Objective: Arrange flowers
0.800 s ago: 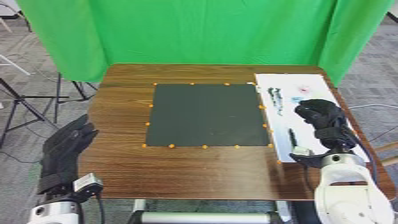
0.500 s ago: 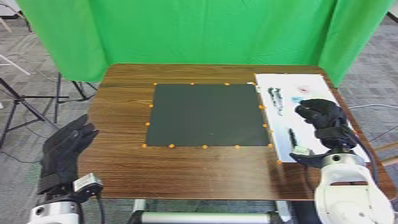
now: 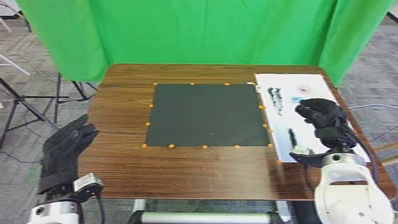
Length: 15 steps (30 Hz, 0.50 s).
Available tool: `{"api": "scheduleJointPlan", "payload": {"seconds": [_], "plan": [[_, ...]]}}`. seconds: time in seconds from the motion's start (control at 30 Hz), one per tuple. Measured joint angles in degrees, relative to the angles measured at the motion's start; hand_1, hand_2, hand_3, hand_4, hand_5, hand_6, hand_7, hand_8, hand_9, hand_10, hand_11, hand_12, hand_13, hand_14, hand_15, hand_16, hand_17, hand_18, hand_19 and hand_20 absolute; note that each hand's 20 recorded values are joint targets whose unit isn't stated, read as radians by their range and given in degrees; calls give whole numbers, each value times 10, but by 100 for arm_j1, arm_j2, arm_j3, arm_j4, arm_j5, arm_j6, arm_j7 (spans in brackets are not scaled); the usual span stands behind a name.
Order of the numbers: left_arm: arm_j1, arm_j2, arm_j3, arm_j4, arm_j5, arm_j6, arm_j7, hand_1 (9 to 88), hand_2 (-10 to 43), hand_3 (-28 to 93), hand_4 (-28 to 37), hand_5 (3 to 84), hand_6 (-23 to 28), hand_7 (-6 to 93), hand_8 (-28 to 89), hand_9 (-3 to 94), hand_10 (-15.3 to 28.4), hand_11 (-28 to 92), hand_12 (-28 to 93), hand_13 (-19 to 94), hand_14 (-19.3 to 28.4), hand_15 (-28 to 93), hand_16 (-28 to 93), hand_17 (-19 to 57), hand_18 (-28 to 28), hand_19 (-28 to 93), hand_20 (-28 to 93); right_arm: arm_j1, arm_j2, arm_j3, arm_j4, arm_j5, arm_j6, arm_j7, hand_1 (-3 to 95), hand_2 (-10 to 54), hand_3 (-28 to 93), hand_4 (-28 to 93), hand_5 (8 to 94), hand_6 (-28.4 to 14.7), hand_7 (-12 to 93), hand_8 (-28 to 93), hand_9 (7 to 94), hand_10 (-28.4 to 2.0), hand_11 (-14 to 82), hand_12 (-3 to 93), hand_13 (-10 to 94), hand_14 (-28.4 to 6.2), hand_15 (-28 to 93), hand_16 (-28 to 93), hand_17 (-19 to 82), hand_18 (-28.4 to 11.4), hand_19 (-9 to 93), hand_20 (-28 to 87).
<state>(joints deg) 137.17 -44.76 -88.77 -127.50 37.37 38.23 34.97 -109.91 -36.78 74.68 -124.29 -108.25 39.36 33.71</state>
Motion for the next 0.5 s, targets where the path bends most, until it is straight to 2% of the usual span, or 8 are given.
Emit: {"api": "scheduleJointPlan", "payload": {"seconds": [0.13,0.27,0.37,0.5], "plan": [[0,4,6,0,-5,0,3,252,56,819,-218,412,102,150,-109,359,204,359,59,225,264,616,-172,-91,211,594,14,36,37,-65,-5,-190,14,224,204,115,808,-233,549,-97,214,-127,564,-209,427,185,535,-174,697,104,245,-240,860,3],[1,4,5,0,-5,1,3,251,57,819,-218,412,103,149,-109,359,204,359,59,226,264,617,-172,-91,212,595,15,31,69,-26,-82,-945,-137,1036,215,100,786,-221,565,-100,218,-117,580,-206,509,204,597,-151,750,138,297,-249,922,22],[12,4,0,-3,-10,3,8,252,57,818,-217,413,104,150,-108,360,203,359,60,225,264,617,-172,-91,211,595,14,-59,72,220,-194,-1484,-742,1525,224,90,769,-210,583,-107,215,-106,598,-211,549,218,641,-136,778,171,359,-251,932,130],[28,4,-6,-6,-10,4,9,252,58,818,-217,414,105,151,-109,360,204,360,60,226,263,617,-172,-90,211,595,14,-264,51,691,-415,-1700,-1888,1667,237,69,741,-200,611,-112,252,-87,630,-208,603,255,691,-125,816,215,432,-249,932,276]]}}
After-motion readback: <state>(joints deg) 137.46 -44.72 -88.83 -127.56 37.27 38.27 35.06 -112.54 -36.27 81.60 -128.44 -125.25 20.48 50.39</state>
